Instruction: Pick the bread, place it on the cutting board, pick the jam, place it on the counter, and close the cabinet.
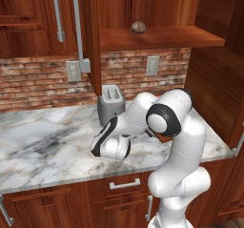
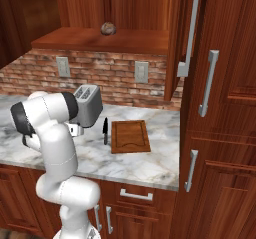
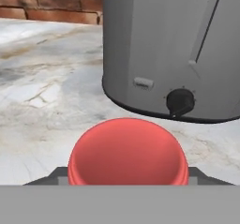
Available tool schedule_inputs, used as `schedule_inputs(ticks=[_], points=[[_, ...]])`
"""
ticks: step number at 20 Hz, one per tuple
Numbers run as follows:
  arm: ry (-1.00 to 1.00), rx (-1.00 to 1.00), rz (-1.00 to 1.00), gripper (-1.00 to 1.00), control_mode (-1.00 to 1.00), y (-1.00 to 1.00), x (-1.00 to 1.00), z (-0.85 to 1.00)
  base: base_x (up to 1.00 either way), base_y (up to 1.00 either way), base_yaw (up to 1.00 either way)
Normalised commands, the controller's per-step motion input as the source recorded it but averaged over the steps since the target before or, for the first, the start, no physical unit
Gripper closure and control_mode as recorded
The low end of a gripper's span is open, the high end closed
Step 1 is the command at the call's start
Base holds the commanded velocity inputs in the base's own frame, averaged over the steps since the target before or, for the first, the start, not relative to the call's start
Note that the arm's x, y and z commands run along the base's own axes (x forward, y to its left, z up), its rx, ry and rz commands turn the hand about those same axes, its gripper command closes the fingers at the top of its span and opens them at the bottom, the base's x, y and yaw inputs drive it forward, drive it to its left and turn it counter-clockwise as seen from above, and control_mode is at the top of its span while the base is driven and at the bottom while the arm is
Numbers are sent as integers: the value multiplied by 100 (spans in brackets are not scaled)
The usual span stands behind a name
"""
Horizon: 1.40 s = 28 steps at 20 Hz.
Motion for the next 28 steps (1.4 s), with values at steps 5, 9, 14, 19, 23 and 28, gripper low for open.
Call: schedule_inputs(ticks=[5,9,14,19,23,28], points=[[2,0,1,100,-100,0,0,-25,0,0,0],[1,0,1,100,-100,0,0,-4,0,0,0],[0,0,0,-100,-100,0,0,0,0,0,0],[0,0,0,-100,-100,0,0,0,0,0,0],[0,0,0,-100,-100,0,0,0,0,0,0],[0,0,0,-100,-100,-2,-5,0,0,0,0]])
